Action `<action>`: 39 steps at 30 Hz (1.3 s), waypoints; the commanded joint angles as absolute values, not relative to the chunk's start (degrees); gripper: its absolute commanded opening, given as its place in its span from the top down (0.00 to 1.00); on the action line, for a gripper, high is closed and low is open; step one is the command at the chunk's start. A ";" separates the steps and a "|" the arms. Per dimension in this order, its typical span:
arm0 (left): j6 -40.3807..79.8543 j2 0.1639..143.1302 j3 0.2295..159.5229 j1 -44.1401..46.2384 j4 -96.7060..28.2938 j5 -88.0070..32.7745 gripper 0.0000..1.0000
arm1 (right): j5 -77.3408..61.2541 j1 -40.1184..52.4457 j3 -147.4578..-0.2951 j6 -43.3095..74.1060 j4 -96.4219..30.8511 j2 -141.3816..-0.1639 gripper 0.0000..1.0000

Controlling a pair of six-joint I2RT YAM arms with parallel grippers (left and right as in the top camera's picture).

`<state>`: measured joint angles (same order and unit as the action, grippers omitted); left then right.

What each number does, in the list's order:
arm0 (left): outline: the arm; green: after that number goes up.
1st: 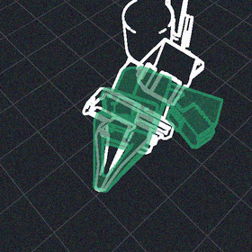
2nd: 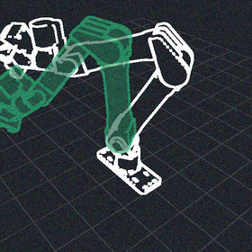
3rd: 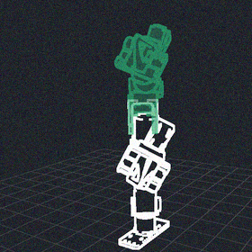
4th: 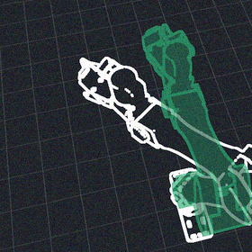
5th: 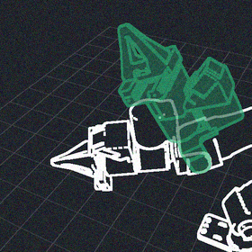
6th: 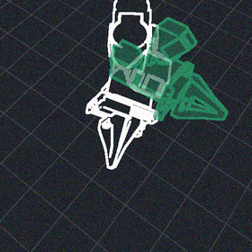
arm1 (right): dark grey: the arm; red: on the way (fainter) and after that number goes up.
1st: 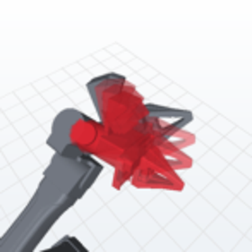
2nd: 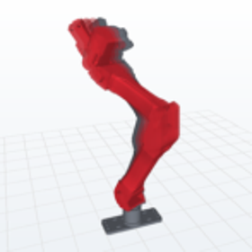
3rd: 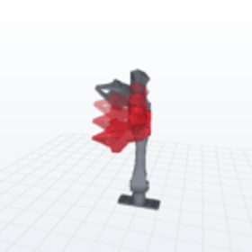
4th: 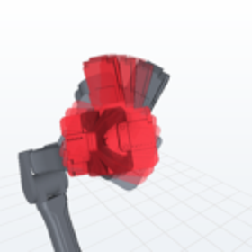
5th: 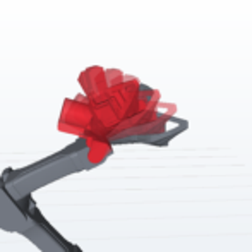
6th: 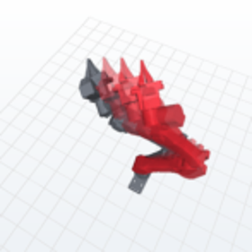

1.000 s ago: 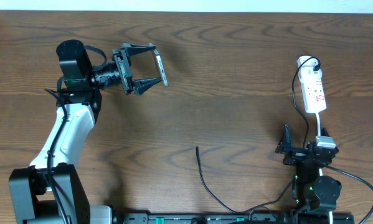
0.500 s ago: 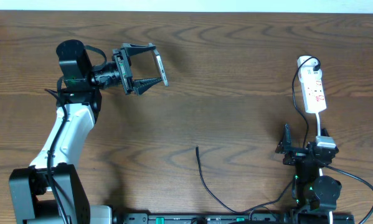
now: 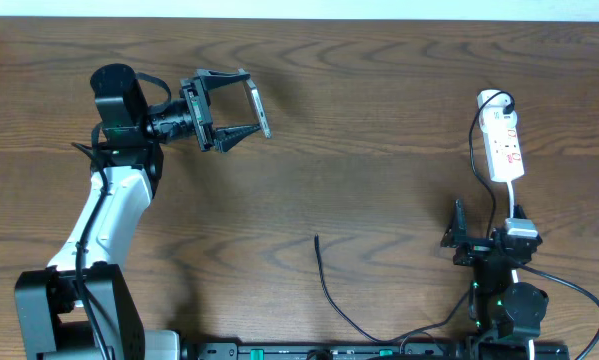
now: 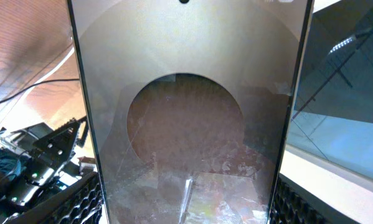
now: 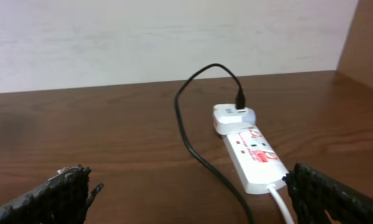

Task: Plug charger to phone and switch on socket
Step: 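Move the right gripper toward the phone held by the left gripper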

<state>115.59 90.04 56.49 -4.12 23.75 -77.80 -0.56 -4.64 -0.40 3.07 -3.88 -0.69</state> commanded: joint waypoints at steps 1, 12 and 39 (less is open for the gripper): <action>109.47 88.68 57.30 -4.34 24.34 -76.75 0.93 | -3.68 -4.40 -1.28 3.86 -4.12 -0.38 0.01; 92.07 88.73 57.23 -4.32 22.83 -70.32 0.93 | -5.30 -4.40 -16.08 3.77 -14.87 -8.58 0.01; 79.70 88.75 56.49 -2.55 -5.56 -49.74 0.93 | -42.65 7.60 -60.29 9.85 -21.26 -76.73 0.01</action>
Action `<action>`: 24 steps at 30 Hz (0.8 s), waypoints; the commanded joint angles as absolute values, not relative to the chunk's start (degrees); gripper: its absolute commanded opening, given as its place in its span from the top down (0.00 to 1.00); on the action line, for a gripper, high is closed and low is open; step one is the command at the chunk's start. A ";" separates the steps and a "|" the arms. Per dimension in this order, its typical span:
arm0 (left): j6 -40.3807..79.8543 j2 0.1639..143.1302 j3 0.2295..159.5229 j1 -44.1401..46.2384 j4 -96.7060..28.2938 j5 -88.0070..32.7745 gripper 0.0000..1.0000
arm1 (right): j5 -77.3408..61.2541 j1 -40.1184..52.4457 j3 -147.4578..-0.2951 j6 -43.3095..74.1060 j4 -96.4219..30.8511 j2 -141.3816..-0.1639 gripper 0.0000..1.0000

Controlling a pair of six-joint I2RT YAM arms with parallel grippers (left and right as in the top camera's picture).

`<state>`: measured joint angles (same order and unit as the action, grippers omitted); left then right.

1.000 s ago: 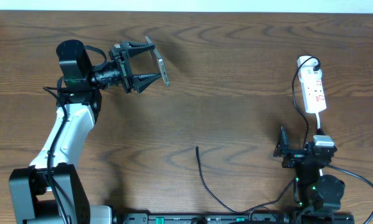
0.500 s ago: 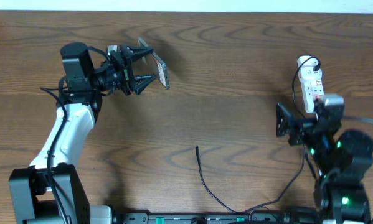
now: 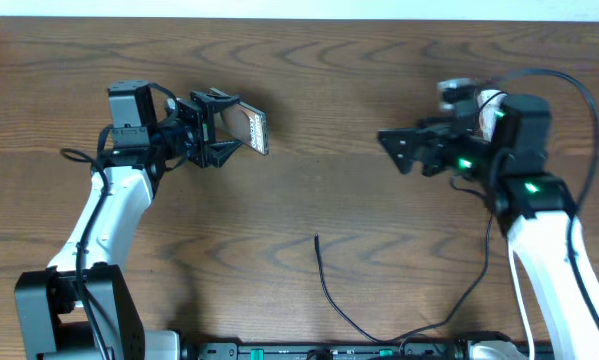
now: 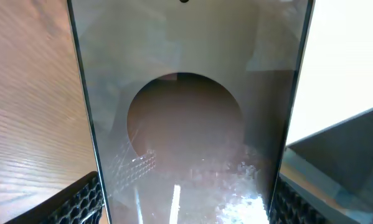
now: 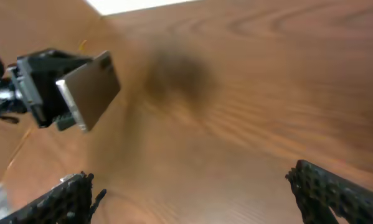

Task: Plug charger to phone and switch on socket
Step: 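Move the right gripper toward the phone held by the left gripper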

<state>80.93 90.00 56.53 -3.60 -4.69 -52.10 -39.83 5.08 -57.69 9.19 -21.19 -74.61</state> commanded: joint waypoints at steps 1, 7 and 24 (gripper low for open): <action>79.70 88.75 56.47 -2.00 -6.59 -48.40 0.93 | -42.87 8.91 -60.97 9.85 -21.26 -77.97 0.01; 79.77 88.75 56.49 1.63 -8.56 -44.07 0.93 | -41.95 15.57 -62.04 9.82 -18.31 -80.60 0.01; 82.39 88.75 56.49 6.00 -8.56 -42.85 0.92 | -41.01 24.86 -62.04 9.87 -11.33 -80.64 0.01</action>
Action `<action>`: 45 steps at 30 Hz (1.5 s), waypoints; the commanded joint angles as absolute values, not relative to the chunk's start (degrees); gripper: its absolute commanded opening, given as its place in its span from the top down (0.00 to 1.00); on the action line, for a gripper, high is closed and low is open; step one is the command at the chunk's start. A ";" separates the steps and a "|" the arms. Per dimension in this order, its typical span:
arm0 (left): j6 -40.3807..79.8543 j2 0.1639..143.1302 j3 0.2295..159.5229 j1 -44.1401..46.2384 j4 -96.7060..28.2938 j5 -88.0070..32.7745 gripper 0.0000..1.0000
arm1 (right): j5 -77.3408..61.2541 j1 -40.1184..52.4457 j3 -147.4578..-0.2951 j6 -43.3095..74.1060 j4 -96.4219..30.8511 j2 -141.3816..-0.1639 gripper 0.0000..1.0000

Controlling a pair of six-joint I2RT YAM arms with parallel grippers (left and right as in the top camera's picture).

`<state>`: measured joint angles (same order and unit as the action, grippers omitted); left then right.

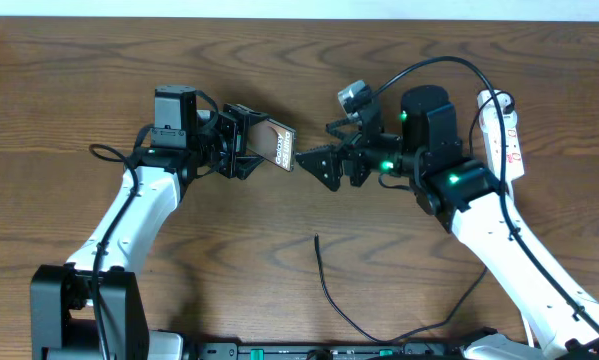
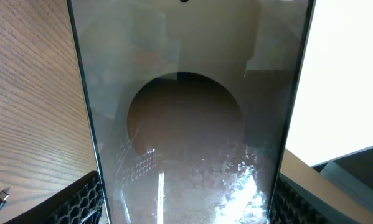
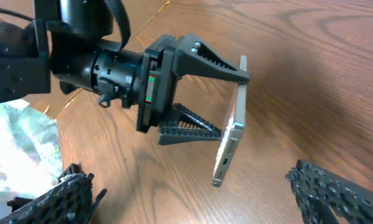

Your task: Plug charger to phone and switch on socket

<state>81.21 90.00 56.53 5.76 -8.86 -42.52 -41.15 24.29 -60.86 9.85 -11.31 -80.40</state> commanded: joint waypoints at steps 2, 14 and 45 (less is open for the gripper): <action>83.33 88.75 56.49 6.37 -8.49 -43.00 0.92 | -39.75 24.86 -62.02 12.14 -11.46 -80.64 0.01; 84.75 88.75 56.49 10.04 -6.74 -43.00 0.93 | -33.67 25.10 -62.02 22.28 -12.67 -85.97 0.02; 90.61 88.73 56.49 13.47 -6.81 -44.14 0.93 | -30.92 30.11 -62.02 20.08 -8.75 -92.75 0.45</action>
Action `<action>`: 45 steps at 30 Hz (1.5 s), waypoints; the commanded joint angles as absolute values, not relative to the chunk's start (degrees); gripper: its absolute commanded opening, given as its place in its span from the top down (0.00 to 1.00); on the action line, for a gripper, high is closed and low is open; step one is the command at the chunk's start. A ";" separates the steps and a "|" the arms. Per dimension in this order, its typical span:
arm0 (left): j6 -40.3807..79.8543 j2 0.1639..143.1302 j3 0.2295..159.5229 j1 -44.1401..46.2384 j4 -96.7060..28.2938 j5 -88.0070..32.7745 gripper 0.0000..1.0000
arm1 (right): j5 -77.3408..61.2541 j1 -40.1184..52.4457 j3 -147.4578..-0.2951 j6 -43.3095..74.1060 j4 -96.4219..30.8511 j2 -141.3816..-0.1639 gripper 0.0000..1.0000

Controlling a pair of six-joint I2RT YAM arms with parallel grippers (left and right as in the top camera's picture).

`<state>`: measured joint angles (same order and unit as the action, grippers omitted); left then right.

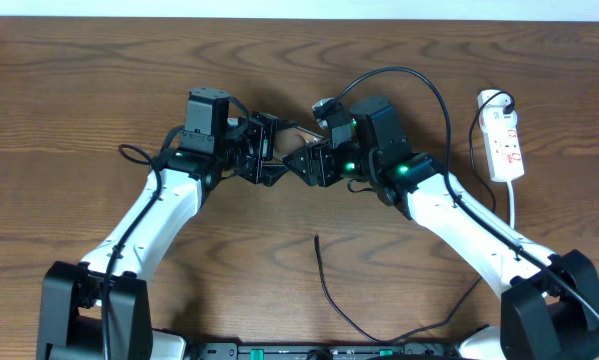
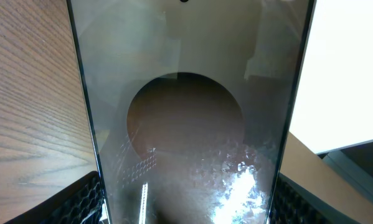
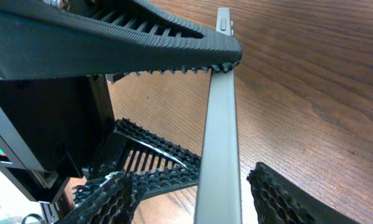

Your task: Plug charger to phone and switch on socket

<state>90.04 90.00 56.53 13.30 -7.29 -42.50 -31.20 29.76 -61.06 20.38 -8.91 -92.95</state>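
Note:
My left gripper (image 2: pixel 186 208) is shut on the phone (image 2: pixel 186 112), whose glass fills the left wrist view. Overhead, the left gripper (image 1: pixel 267 158) holds the phone (image 1: pixel 285 133) above mid-table. The right gripper (image 1: pixel 305 165) meets it from the right. In the right wrist view the phone's grey edge (image 3: pixel 222 124) runs down between the fingers of my open right gripper (image 3: pixel 195 199); a gap shows on each side. The black charger cable's free end (image 1: pixel 316 239) lies on the table, in neither gripper. The white socket strip (image 1: pixel 506 145) carries the charger adapter (image 1: pixel 492 100).
The charger cable (image 1: pixel 344 310) curves along the near table edge toward the right. A black cable (image 1: pixel 419 80) arches over the right arm. The wooden table (image 1: pixel 99 60) stretches bare to the far left.
The right gripper was open a short way right of the phone; now its fingers stand on either side of the phone's edge. The left gripper has carried the phone slightly right.
First the left gripper held the phone up at the far left while the right arm sat folded at the near right, facing the socket strip. Then the right arm was stretched out over the table toward the phone. Both grippers have since drawn together at mid-table.

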 commanded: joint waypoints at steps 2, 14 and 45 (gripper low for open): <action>90.78 88.73 56.49 13.50 -6.83 -44.51 0.92 | -30.72 30.11 -62.02 20.08 -8.78 -92.75 0.49; 90.74 88.73 56.49 13.50 -6.81 -44.49 0.92 | -30.76 30.11 -62.02 20.10 -8.80 -92.75 0.75; 89.69 88.68 56.49 13.41 6.72 -56.58 0.08 | -25.96 22.59 -62.02 29.26 -9.19 -92.75 0.99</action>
<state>90.17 89.97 56.49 13.26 3.14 -51.20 -26.89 24.91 -61.06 24.32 -9.61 -92.95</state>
